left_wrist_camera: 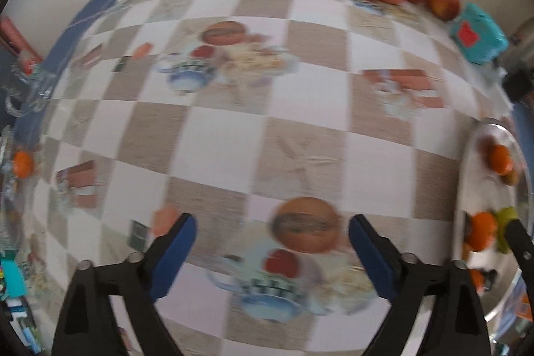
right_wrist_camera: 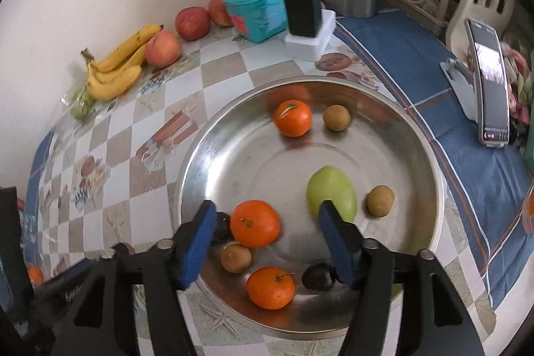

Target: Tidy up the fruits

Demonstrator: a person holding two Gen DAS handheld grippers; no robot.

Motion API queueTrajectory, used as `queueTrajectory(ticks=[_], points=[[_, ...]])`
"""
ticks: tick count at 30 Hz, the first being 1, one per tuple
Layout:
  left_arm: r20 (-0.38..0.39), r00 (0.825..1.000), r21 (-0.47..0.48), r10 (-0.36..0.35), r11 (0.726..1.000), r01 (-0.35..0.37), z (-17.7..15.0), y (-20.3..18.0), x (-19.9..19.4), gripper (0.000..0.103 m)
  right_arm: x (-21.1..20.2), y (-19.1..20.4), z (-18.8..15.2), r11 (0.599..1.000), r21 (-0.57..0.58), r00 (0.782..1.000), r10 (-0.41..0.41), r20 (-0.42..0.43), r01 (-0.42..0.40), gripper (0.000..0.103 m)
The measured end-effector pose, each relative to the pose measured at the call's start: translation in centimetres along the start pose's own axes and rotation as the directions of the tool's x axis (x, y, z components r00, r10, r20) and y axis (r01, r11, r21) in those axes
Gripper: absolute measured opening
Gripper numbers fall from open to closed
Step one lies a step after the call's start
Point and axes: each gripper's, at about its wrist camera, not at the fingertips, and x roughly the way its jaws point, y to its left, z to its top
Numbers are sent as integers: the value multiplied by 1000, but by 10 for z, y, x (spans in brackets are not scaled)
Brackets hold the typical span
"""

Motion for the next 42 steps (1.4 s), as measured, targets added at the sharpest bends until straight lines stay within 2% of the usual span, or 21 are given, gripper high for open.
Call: queueTrajectory(ticks=[3, 7, 8, 9, 11, 18, 23, 29, 42], points=[[13, 999, 3, 41, 999, -41, -1, 9, 2, 101, 2, 11, -4, 999, -53, 1000, -8, -2, 8, 77], [22, 998, 14, 61, 998, -61, -6, 18, 3, 103, 3, 22, -11, 995, -104, 1000, -15, -6, 14, 79], [25, 998, 17, 64, 998, -65, -7, 19, 3, 103, 3, 24, -12, 994, -110, 1000, -16, -5, 15, 82], [29, 997, 20, 67, 997, -68, -5, 16, 4, 103, 3, 25, -13, 993, -117, 1000, -17, -4, 16, 90], [44, 996, 25, 75, 997, -76, -11, 20, 1, 103, 2, 28, -17, 991, -133, 1000, -19, 3, 19, 94], [62, 990, 18, 129, 991, -130, -18, 22, -5, 103, -5, 34, -28, 986, -165, 1000, -20, 15, 23, 95], [112, 971, 16, 209, 977, -212, -22, 25, -19, 103, -12, 37, -35, 985, -174, 1000, -15, 24, 19, 95], [139, 968, 32, 208, 976, -214, -34, 27, -39, 103, -18, 35, -45, 985, -170, 1000, -13, 25, 17, 95], [140, 976, 7, 166, 986, -168, -53, 43, -58, 103, -37, 40, -66, 983, -185, 999, -2, 50, 12, 95]])
